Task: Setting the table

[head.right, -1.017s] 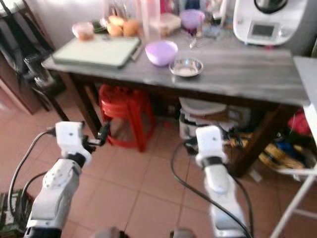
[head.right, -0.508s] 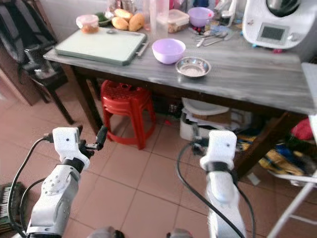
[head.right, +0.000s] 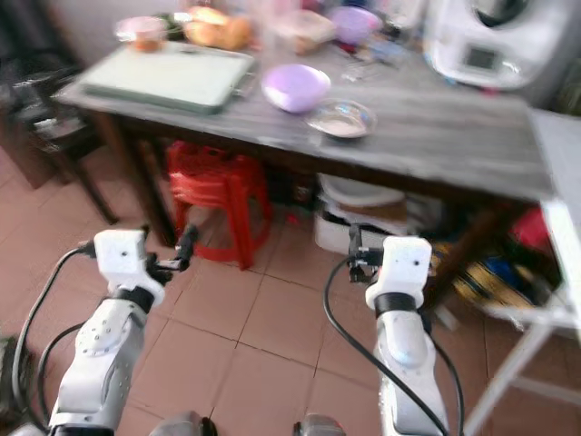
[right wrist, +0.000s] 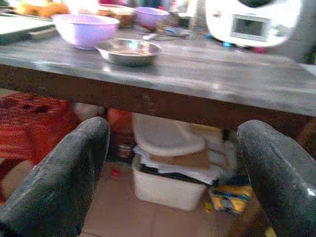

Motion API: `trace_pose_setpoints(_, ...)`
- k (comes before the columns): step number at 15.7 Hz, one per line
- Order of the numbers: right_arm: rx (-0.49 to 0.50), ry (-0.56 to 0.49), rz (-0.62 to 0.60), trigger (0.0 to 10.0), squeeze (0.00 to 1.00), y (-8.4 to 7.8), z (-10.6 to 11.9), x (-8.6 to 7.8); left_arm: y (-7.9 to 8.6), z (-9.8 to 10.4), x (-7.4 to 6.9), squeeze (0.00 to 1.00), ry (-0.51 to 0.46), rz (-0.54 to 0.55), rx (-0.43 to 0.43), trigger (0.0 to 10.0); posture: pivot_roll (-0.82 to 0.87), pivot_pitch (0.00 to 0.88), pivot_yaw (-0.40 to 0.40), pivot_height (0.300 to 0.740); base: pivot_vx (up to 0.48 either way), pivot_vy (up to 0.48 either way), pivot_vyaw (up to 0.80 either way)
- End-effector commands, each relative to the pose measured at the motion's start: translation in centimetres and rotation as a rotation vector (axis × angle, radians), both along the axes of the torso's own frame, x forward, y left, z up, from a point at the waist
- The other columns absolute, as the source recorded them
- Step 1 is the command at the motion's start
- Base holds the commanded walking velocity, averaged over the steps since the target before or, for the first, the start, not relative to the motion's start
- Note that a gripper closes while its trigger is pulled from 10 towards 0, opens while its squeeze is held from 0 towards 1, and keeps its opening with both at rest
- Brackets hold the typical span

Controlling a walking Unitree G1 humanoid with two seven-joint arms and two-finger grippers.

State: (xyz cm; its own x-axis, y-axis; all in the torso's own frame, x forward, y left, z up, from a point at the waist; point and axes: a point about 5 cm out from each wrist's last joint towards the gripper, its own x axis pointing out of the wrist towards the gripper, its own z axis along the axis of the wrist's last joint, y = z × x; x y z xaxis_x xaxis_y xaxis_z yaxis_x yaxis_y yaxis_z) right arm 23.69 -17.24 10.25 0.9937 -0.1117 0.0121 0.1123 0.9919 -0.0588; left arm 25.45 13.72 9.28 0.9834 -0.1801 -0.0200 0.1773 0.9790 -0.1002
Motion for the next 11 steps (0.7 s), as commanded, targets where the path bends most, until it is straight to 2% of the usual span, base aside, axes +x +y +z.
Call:
trace_pose_setpoints(1,0.006,-0.001,-0.007,10.0,0.00,-0.1,-0.2,0.2,-0.6,-0.3,0.1,0.00,0.019,-0.044,-0.006,10.0,-0.03,0.000,0.005,0.740,0.000,-0.300,-0.80)
trace_pose_setpoints(3,0.006,-0.011,0.011,10.0,0.00,0.1,-0.1,0.4,-0.8,-0.4,0.2,0.00,0.023,-0.074,0.000,10.0,-0.03,0.000,0.006,0.740,0.000,-0.296,-0.52)
trace_pose_setpoints(5,-0.017,-0.032,0.041,10.0,0.00,0.3,0.2,0.8,-0.5,-0.2,0.3,0.00,0.018,-0.060,0.005,10.0,-0.04,0.000,0.020,0.740,0.000,-0.292,0.00)
trace_pose_setpoints(8,-0.017,-0.053,0.059,10.0,0.00,0.9,0.7,1.7,-0.9,-0.1,0.5,0.00,0.013,-0.077,-0.002,10.0,-0.04,0.000,0.017,0.740,0.000,-0.294,0.00)
trace_pose_setpoints(11,-0.025,-0.052,0.064,10.0,0.00,0.8,0.6,1.7,-0.7,0.0,0.6,0.00,0.011,-0.068,-0.006,10.0,-0.04,0.000,0.018,0.740,0.000,-0.361,0.00)
